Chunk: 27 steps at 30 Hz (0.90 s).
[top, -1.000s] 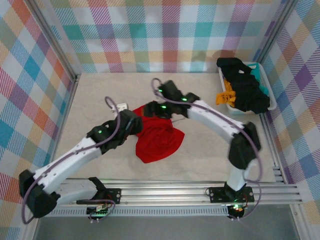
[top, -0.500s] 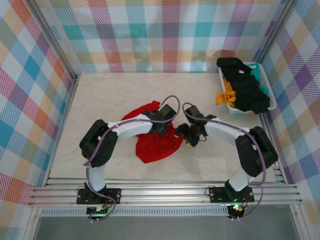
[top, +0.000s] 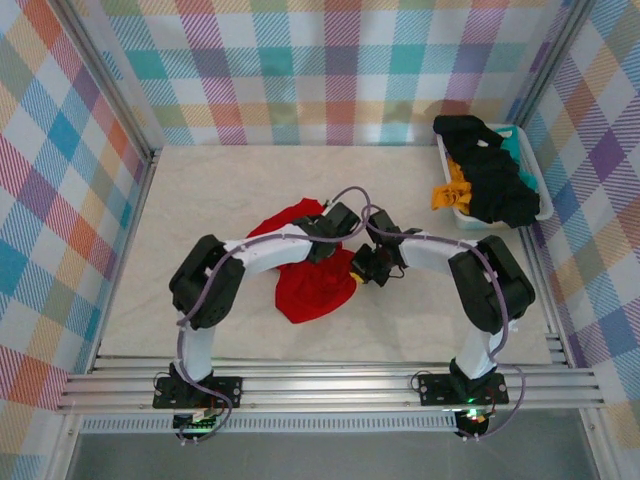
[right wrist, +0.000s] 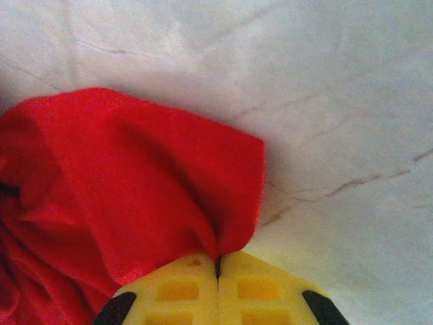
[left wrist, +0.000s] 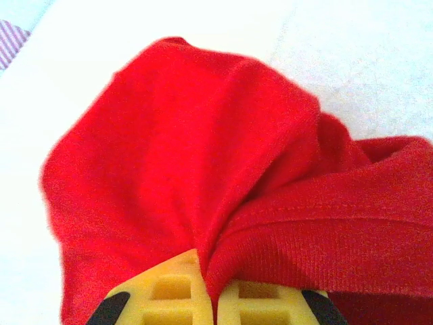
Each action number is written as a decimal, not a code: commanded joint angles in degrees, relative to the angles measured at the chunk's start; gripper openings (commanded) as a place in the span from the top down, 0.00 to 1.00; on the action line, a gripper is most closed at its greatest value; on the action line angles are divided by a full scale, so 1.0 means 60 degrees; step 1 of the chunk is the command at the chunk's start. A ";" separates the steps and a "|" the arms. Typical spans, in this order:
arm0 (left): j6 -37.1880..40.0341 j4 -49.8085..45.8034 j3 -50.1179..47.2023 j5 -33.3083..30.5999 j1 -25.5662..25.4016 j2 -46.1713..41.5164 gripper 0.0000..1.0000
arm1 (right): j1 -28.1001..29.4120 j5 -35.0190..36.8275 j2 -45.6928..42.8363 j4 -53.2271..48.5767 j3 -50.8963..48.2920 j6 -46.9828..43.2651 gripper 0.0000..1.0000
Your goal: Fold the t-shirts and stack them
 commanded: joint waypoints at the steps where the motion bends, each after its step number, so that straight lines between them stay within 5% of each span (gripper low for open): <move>1: -0.0744 -0.0170 0.0269 0.0077 0.0347 -0.1912 1.00 | 0.0085 0.0885 -0.0734 -0.0022 0.0229 -0.0426 1.00; 9: -0.1675 -0.0781 0.0631 0.1474 0.1955 -0.4472 1.00 | -0.0387 0.2941 -0.3043 -0.2127 0.1843 -0.2503 1.00; 15: -0.2395 -0.0736 0.0677 0.3502 0.3488 -0.6055 1.00 | -0.0716 0.4020 -0.4716 -0.2172 0.2835 -0.4343 1.00; 27: -0.4590 -0.1441 -0.0347 0.6088 0.4298 -0.7522 1.00 | -0.1143 0.4034 -0.6439 -0.2569 0.2966 -0.5955 1.00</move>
